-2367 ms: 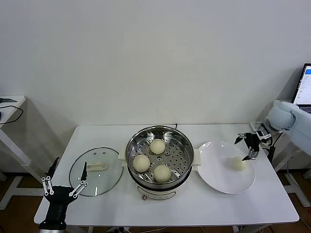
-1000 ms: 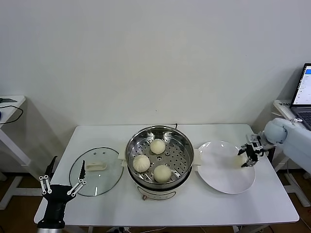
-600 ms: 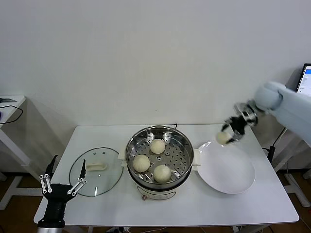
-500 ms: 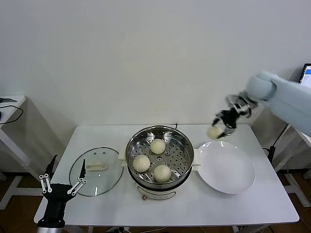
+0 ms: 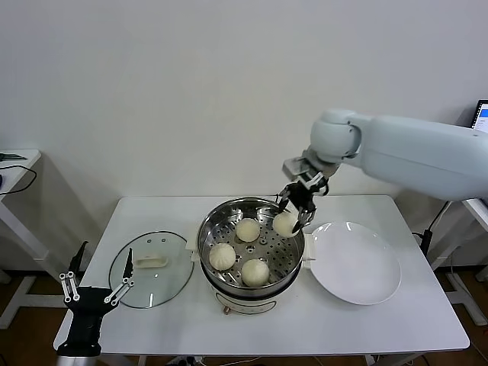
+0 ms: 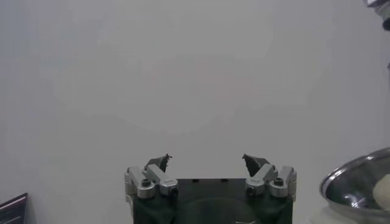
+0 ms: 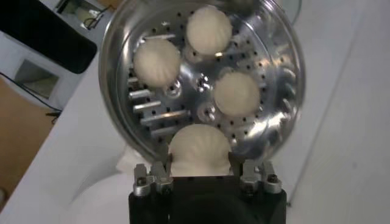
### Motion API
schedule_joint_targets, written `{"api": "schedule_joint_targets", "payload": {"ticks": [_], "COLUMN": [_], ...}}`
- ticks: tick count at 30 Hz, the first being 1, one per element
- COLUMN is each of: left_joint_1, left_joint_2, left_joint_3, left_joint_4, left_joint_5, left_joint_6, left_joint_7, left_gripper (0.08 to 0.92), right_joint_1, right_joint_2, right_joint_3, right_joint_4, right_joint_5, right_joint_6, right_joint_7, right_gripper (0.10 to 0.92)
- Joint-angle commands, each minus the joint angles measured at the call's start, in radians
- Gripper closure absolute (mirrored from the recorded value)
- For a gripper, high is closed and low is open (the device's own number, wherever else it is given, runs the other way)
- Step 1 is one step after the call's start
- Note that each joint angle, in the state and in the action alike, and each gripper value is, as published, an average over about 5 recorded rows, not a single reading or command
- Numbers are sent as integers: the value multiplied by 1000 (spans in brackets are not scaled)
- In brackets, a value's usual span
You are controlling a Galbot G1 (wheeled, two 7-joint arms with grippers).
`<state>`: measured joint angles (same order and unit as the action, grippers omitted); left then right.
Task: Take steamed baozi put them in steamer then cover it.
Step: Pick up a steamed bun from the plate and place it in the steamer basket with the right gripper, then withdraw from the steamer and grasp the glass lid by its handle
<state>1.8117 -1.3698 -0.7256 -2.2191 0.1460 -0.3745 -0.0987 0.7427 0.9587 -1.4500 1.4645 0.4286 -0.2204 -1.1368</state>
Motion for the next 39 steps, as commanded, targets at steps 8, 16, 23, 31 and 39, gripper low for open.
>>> {"api": "schedule_joint_targets", "payload": {"ticks": [8,16,23,31,39], "left_joint_1": [-7,-13,-12,-25,-89], "left_joint_2": [-6,-5,-4,1,27], "left_joint_3": [-5,-6,-8,-11,-20], "left_joint_4": [10,15,14,17,38], "left_joint_5": [-1,-3,-2,25,146], "left_joint_6": [0,1,3,3,34], "left_joint_7": [-2,-3,-3,-2,-15], "left_gripper": [177,177,177,177,177], "right_joint_1": [-110,-128,-113,-151,-774], "right_joint_2": [67,83,40,-260,-481], "right_joint_3": [-49,-47,12,301,828], "right_joint_4": [10,-3,29,170,223], "right_joint_5": [-9,-43,-52,8,130], "right_joint_6": [-49,-51,-42,20,279], "right_joint_7": [125,142,139,194,1171], "right_gripper": [380,372,261,203,203]}}
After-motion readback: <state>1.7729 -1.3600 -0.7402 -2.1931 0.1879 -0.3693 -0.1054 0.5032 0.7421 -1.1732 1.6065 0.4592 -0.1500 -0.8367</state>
